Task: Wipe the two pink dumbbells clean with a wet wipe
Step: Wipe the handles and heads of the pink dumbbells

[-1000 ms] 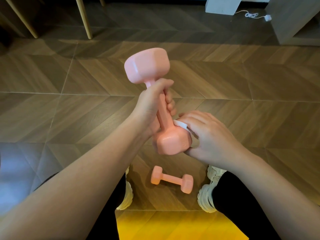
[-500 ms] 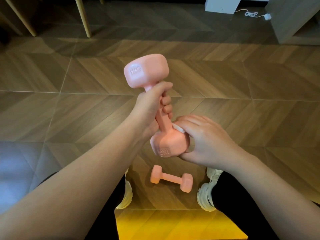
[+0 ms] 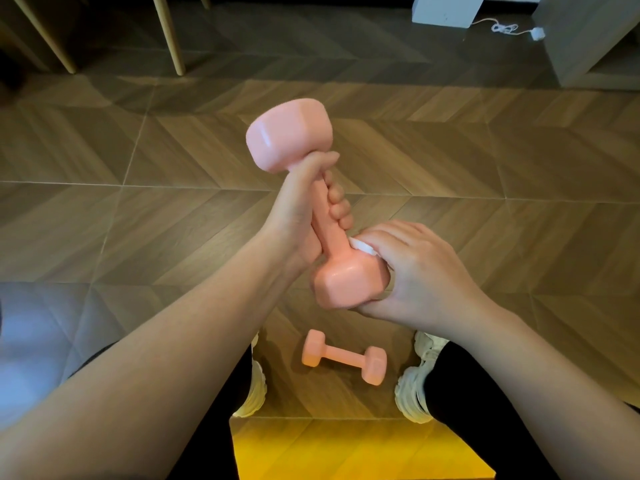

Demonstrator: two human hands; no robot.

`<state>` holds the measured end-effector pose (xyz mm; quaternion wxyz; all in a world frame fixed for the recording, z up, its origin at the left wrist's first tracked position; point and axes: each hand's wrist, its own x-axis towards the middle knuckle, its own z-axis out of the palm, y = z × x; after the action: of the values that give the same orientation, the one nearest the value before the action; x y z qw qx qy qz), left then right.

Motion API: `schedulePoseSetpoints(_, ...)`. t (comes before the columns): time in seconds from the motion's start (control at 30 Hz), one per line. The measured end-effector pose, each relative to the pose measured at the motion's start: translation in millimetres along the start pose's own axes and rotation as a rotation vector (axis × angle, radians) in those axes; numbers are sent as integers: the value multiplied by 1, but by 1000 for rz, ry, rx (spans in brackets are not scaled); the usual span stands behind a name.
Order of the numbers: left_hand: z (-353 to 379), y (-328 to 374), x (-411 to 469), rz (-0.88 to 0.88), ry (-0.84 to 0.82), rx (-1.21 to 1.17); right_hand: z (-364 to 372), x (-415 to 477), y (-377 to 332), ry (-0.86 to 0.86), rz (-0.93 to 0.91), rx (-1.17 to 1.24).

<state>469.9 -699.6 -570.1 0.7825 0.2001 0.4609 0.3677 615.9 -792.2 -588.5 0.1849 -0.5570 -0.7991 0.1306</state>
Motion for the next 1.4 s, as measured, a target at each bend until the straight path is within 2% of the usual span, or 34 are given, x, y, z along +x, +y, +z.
schedulePoseSetpoints(0.17, 1, -7, 0, -2, 125, 182, 6, -1, 1, 91, 15, -121)
schedulePoseSetpoints(0.23, 3, -8, 0, -27, 134, 175, 7, -1, 3, 120, 16, -139)
schedulePoseSetpoints(0.4, 3, -3, -1, -53, 36, 68, 8, -1, 0, 100, -8, -110)
schedulePoseSetpoints(0.5, 3, 0, -3, 3, -1, 81, 7, 1, 2, 95, -4, -103)
schedulePoseSetpoints(0.7, -1, 1, -3, -51, 69, 112, 8, 0, 6, 84, -15, -148)
schedulePoseSetpoints(0.87, 1, 4, -4, -30, 42, 94, 9, 2, 2, 78, -28, -92)
schedulePoseSetpoints(0.97, 1, 1, -4, 6, 106, 131, 8, 2, 4, 61, -14, -103)
schedulePoseSetpoints(1.03, 0, -2, -4, -37, 128, 141, 7, 1, 6, 56, -12, -129)
schedulePoseSetpoints(1.13, -1, -3, -3, -99, 104, 106, 9, -1, 6, 58, -17, -142)
schedulePoseSetpoints(1.27, 2, 1, -4, -46, 21, 122, 10, 1, 5, 68, -23, -80)
schedulePoseSetpoints(1.4, 3, 1, -4, -20, 69, 179, 6, 1, 9, 59, -2, -119)
